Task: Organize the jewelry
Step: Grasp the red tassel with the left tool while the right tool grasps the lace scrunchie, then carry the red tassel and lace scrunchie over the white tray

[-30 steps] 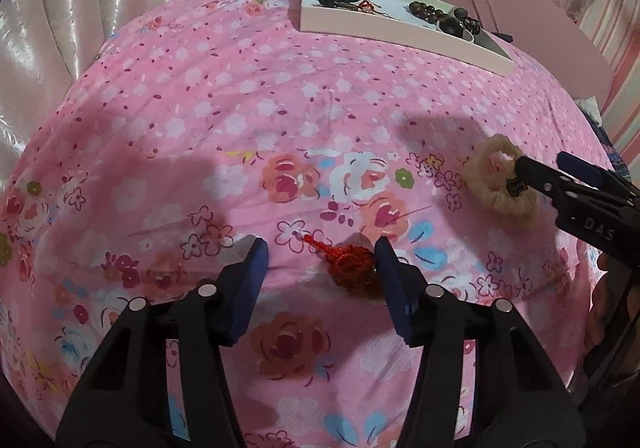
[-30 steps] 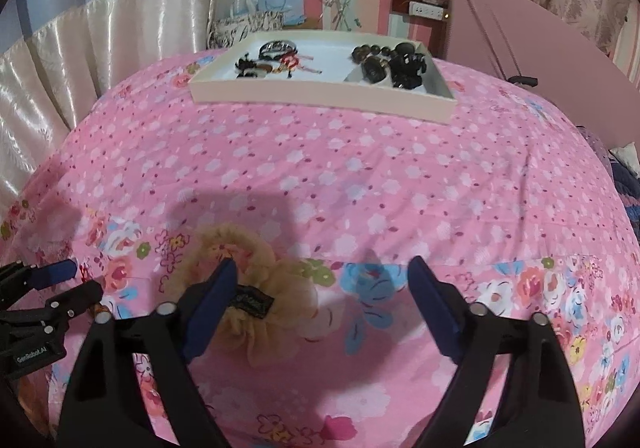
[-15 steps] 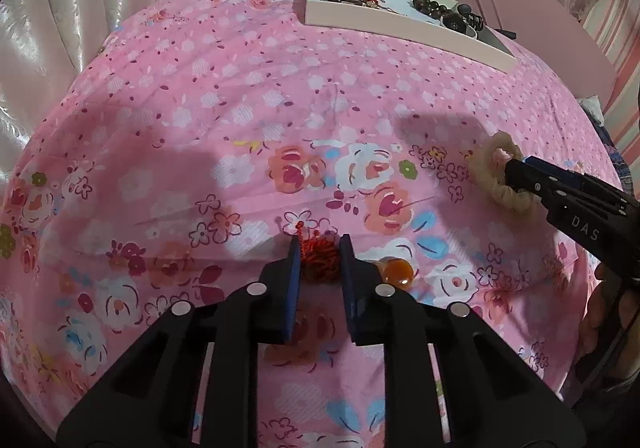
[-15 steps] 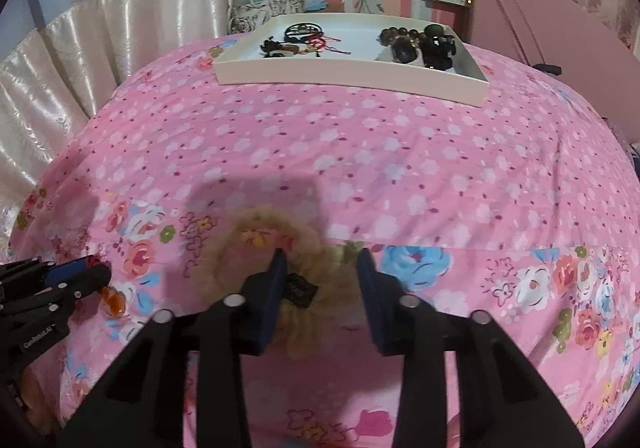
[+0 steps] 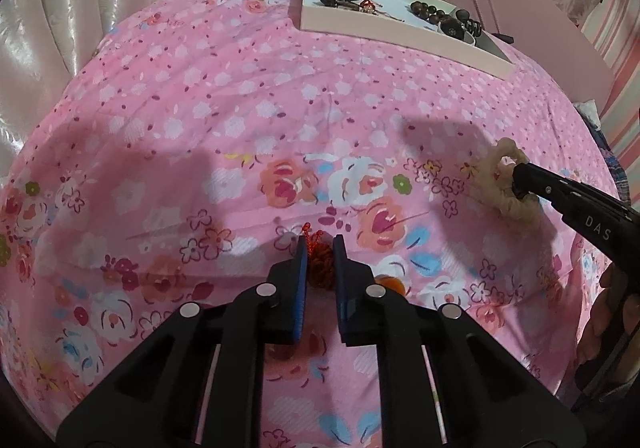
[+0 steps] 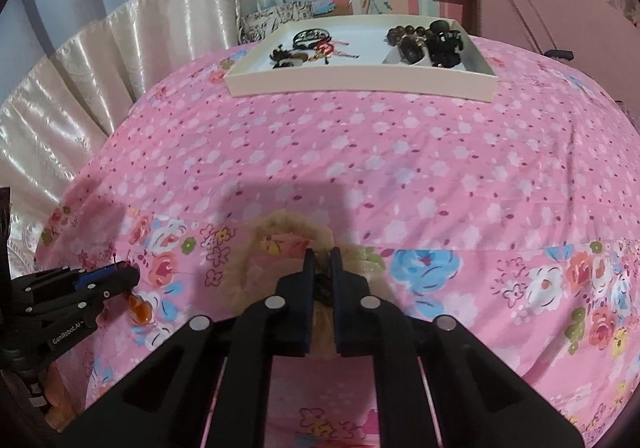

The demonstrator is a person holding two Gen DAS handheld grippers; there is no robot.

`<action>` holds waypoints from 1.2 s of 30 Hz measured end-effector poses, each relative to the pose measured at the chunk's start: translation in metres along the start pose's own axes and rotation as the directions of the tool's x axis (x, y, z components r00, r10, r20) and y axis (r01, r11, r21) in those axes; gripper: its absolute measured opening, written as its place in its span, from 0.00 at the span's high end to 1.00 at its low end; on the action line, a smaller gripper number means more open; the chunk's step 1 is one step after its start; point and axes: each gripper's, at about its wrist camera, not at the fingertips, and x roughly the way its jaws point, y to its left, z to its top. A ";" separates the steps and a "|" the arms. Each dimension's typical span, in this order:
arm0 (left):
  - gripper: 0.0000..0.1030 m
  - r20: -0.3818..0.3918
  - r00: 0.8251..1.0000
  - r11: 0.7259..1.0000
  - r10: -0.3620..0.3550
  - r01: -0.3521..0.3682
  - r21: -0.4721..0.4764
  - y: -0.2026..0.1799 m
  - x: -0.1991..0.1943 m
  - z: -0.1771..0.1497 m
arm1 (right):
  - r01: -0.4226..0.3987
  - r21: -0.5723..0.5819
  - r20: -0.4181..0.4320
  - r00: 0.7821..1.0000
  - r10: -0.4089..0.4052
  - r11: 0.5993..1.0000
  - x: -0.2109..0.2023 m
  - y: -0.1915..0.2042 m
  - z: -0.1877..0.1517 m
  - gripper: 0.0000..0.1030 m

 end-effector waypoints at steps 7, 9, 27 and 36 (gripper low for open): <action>0.91 0.040 0.999 1.000 -0.020 0.019 0.013 -0.001 -0.007 0.021 | 0.020 0.006 0.042 0.999 -0.020 1.000 -0.010 -0.017 0.019 0.94; 0.91 0.053 0.998 1.000 -0.023 0.022 0.019 -0.001 -0.007 0.029 | 0.027 0.007 0.052 0.998 -0.027 1.000 -0.009 -0.023 0.027 0.94; 0.91 0.184 0.975 0.990 -0.122 0.106 0.093 -0.027 -0.015 0.151 | 0.061 0.018 0.143 0.988 -0.063 0.998 -0.003 -0.056 0.122 0.94; 0.91 0.194 0.974 0.991 -0.118 0.105 0.079 -0.045 0.027 0.235 | 0.040 0.062 0.147 0.988 -0.049 0.997 0.035 -0.054 0.183 0.94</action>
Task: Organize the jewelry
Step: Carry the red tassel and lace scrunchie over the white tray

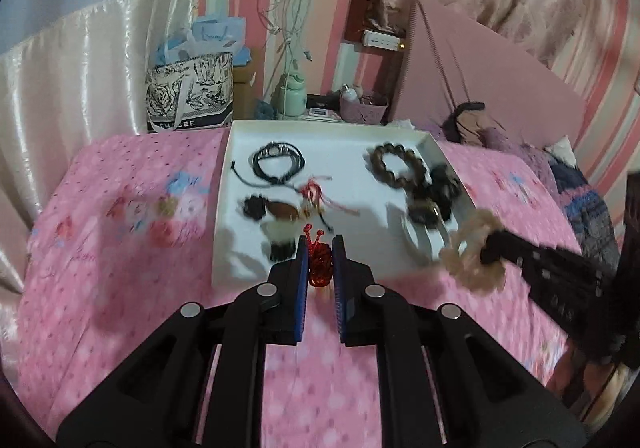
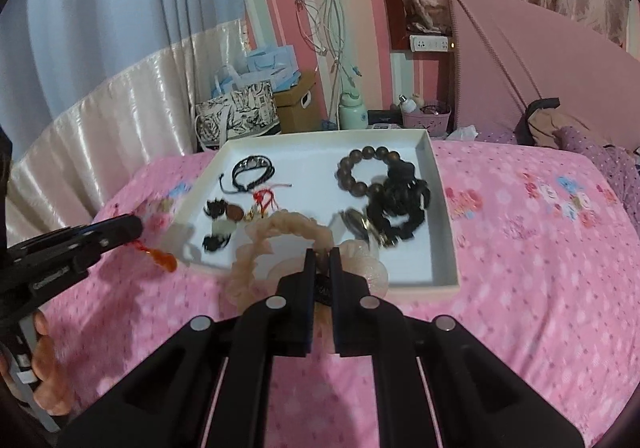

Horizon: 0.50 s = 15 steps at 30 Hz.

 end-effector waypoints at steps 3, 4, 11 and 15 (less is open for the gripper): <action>0.91 -0.019 1.000 1.000 0.001 -0.001 -0.004 0.005 0.024 0.014 | -0.001 0.016 -0.009 1.000 0.001 1.000 0.019 0.002 0.009 0.94; 0.91 -0.024 1.000 1.000 0.009 -0.008 0.007 0.005 0.033 0.018 | -0.004 0.022 -0.013 1.000 0.004 1.000 0.024 0.003 0.012 0.94; 0.91 -0.075 0.996 0.998 0.050 -0.052 -0.021 0.025 0.080 0.019 | -0.009 0.030 -0.047 0.999 0.011 0.999 0.065 0.020 0.024 0.94; 0.91 -0.103 0.991 0.997 0.080 -0.081 -0.003 0.029 0.097 0.012 | 0.009 0.006 -0.063 0.998 -0.009 1.000 0.083 0.031 0.019 0.94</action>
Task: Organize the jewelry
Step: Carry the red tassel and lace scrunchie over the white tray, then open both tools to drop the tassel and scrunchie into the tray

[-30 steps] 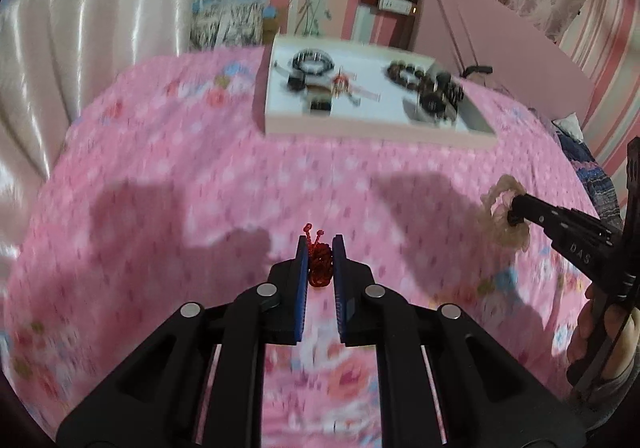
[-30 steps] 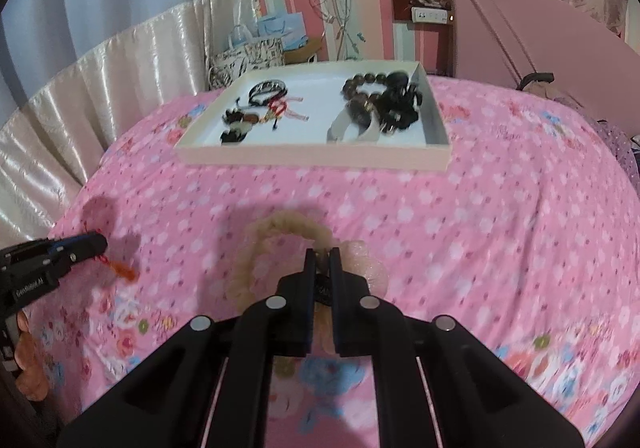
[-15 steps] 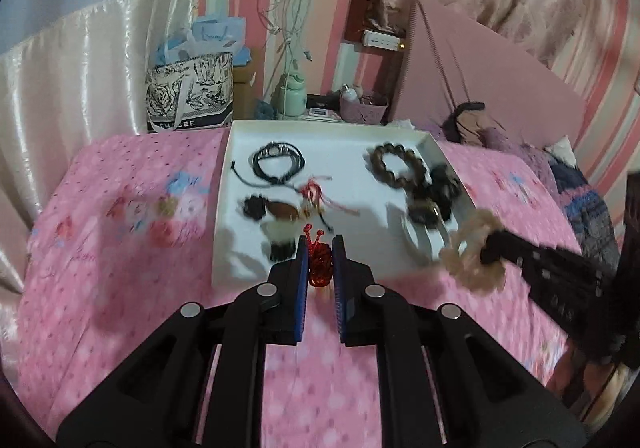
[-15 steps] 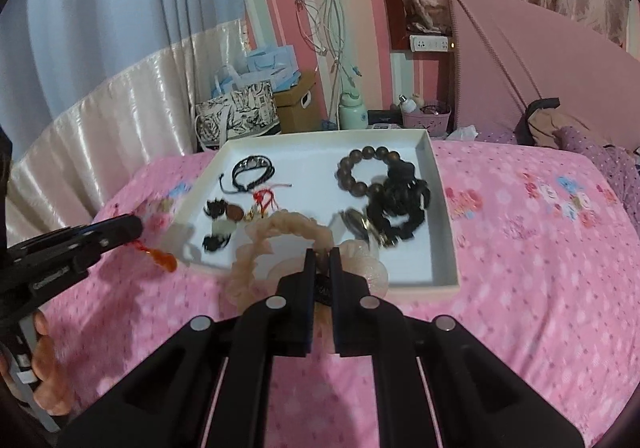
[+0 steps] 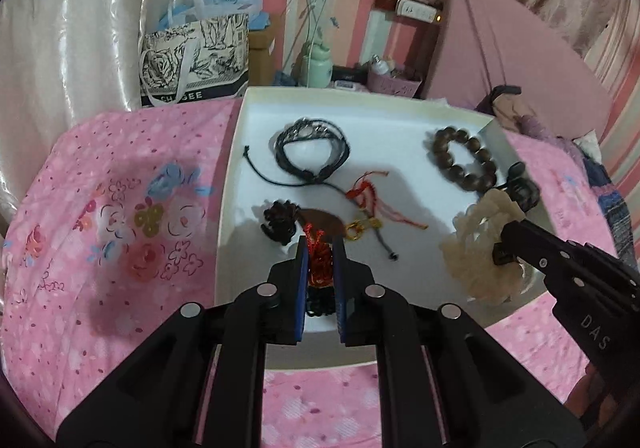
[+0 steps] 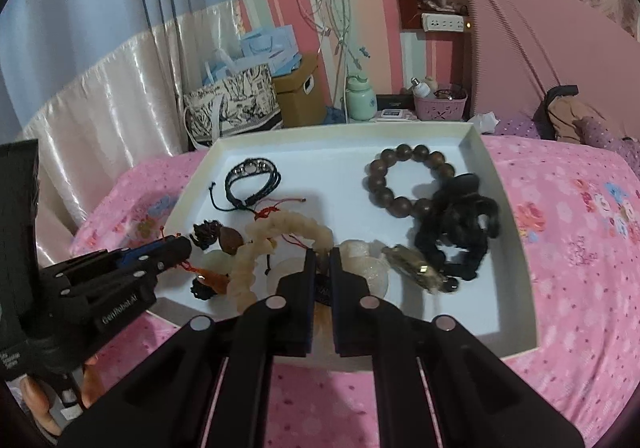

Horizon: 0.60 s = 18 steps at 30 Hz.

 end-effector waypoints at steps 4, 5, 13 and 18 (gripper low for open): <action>0.91 -0.007 0.999 0.998 0.054 -0.054 0.026 0.001 0.012 -0.006 | 0.023 -0.010 -0.016 1.000 -0.023 1.000 0.015 0.001 -0.009 0.94; 0.91 -0.008 0.998 0.997 0.066 -0.066 0.030 0.001 0.014 -0.007 | 0.028 -0.016 -0.021 0.999 -0.028 0.999 0.019 0.002 -0.011 0.94; 0.91 0.002 0.993 0.992 0.116 -0.116 0.054 -0.001 0.019 -0.011 | 0.065 -0.044 -0.031 0.997 -0.067 0.997 0.031 0.003 -0.018 0.94; 0.91 -0.005 0.992 0.990 0.129 -0.128 0.053 0.000 0.021 -0.014 | 0.094 -0.074 -0.017 0.995 -0.095 0.993 0.031 0.008 -0.020 0.94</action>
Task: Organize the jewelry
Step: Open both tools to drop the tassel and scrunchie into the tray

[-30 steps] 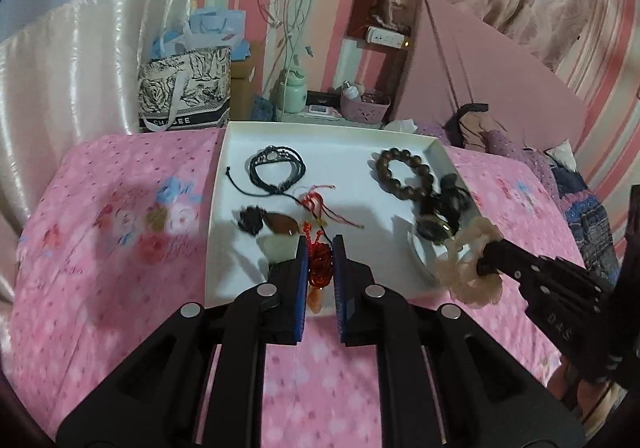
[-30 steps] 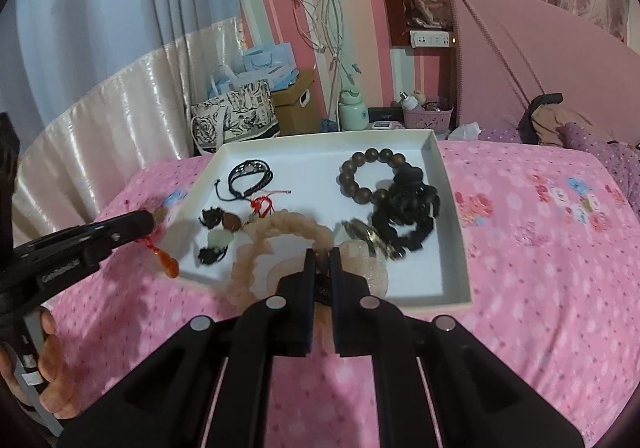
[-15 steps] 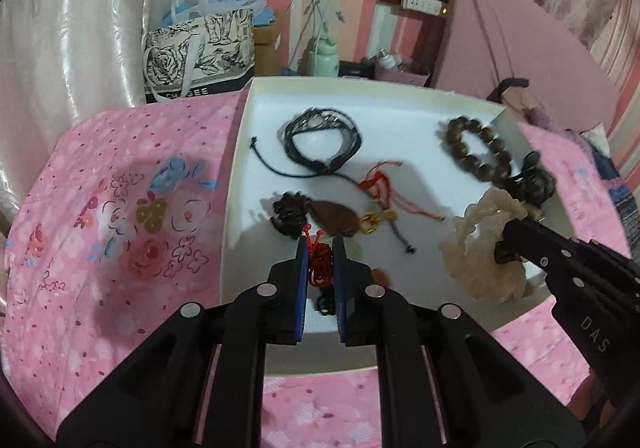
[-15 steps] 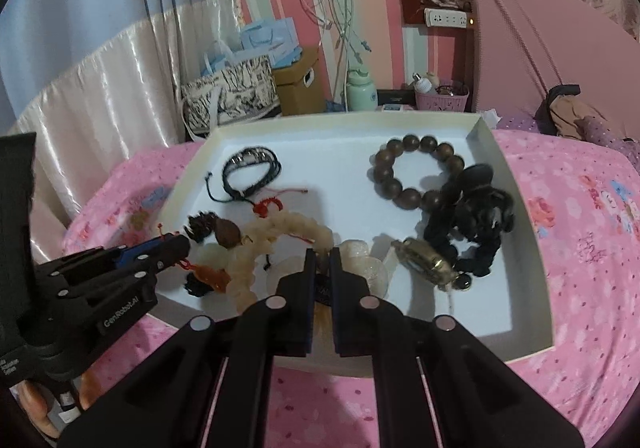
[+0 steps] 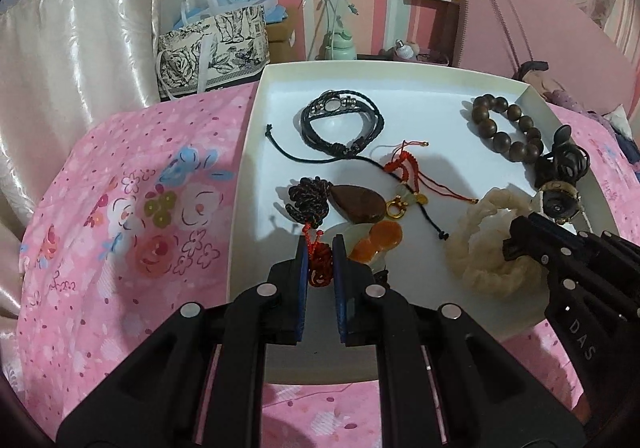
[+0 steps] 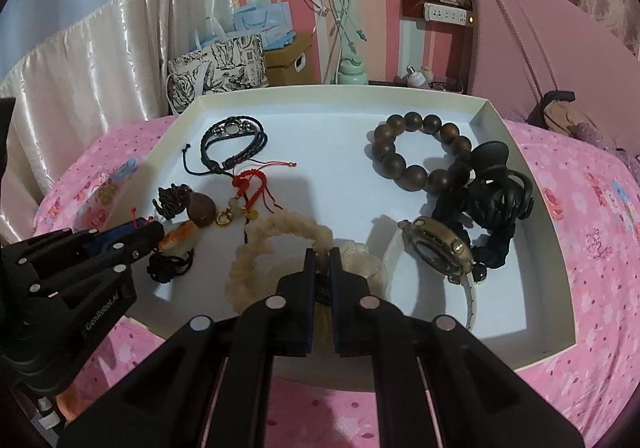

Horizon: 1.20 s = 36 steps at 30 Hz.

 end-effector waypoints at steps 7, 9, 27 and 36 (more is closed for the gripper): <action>0.88 -0.010 1.000 1.000 -0.004 0.004 -0.012 0.003 0.001 0.001 | 0.005 -0.008 0.002 1.000 -0.005 1.000 -0.001 0.002 0.000 0.90; 0.85 -0.006 1.000 1.000 0.002 -0.002 -0.014 0.002 -0.003 0.002 | 0.005 -0.011 0.009 1.000 -0.005 1.000 -0.004 0.002 0.002 0.83; 0.03 0.229 0.972 0.998 0.051 -0.039 -0.055 0.016 -0.158 -0.033 | 0.040 -0.001 0.188 0.981 -0.039 0.999 -0.142 -0.023 -0.018 0.13; 0.03 0.252 0.966 0.995 0.061 -0.039 -0.091 0.009 -0.211 -0.108 | 0.063 0.032 0.223 0.972 -0.069 0.997 -0.200 -0.027 -0.082 0.04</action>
